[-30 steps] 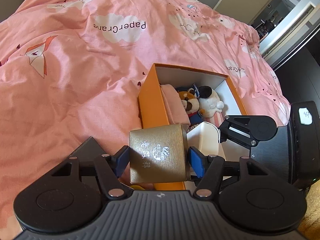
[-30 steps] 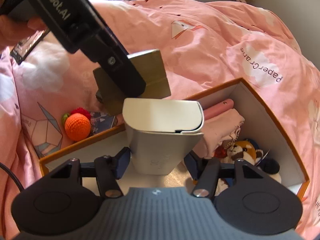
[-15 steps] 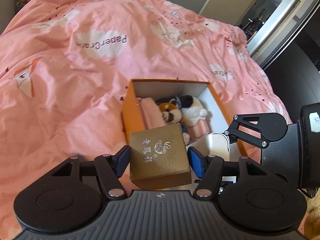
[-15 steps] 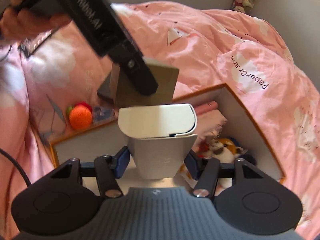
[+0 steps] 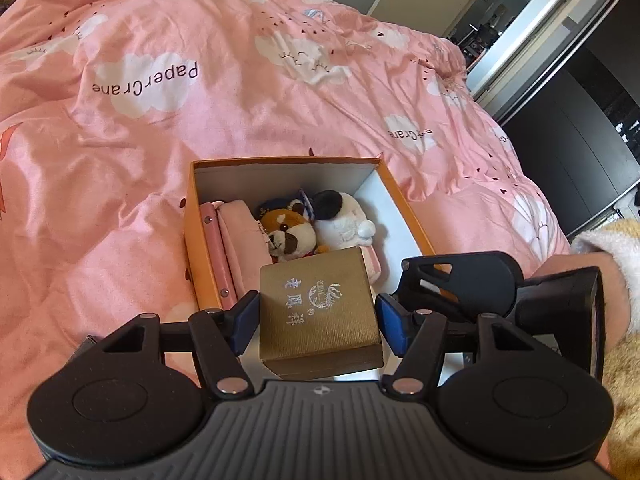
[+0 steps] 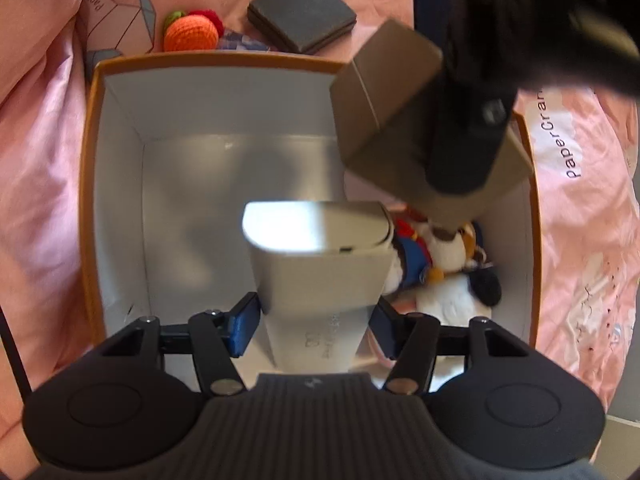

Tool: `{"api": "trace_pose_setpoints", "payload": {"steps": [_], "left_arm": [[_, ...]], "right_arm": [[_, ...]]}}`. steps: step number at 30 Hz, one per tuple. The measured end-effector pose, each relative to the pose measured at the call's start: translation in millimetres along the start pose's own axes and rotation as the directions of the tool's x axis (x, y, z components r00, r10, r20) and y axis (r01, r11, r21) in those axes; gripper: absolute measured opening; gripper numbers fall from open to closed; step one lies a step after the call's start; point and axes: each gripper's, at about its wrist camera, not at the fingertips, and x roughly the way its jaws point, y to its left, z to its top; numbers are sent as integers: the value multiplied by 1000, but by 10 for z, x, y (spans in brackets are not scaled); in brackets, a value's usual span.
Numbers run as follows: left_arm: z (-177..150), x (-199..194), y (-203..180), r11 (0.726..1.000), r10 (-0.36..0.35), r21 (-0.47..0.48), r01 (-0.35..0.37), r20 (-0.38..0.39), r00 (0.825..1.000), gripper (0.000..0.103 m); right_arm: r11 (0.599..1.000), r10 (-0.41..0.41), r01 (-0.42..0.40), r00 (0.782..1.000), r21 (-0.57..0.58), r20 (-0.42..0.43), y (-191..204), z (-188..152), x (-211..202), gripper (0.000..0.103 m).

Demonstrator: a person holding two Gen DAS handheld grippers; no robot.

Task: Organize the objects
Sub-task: 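Lower the white box into the shoebox with the right tool while the left tool lowers the gold box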

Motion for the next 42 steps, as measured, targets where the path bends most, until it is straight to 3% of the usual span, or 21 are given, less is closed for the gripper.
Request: {"api": "trace_pose_setpoints", "payload": {"steps": [6, 14, 17, 20, 24, 27, 30, 35, 42], "left_arm": [[9, 67, 66, 1000, 9, -13, -9, -12, 1000, 72], [-5, 157, 9, 999, 42, 29, -41, -28, 999, 72], [0, 195, -17, 998, 48, 42, -47, -32, 998, 72], [9, 238, -65, 997, 57, 60, -55, -38, 998, 72], [-2, 298, -129, 995, 72, 75, -68, -44, 996, 72], [-21, 336, -176, 991, 94, 100, -89, -50, 994, 72], [-52, 369, -243, 982, 129, 143, -121, -52, 990, 72], [-90, 433, -338, 965, 164, 217, -147, -64, 984, 72], [-122, 532, -464, 893, 198, 431, -127, -122, 973, 72]], "right_arm": [[999, 52, -51, 997, -11, 58, -30, -125, 230, 60], [990, -49, 53, 998, -127, 40, 122, -229, 504, 60], [991, -57, 62, 998, -119, 39, 114, -280, 482, 61], [997, -53, 54, 998, -53, 25, 20, -377, 408, 64], [992, 0, 0, 1000, 123, -5, -161, -536, 380, 69], [984, 12, -8, 1000, 175, -22, -167, -645, 451, 69], [981, -43, 57, 996, 184, -79, -134, -712, 576, 64], [968, -52, 68, 996, 243, -72, -208, -824, 600, 61], [954, -66, 78, 997, 291, -51, -255, -980, 562, 52]]}}
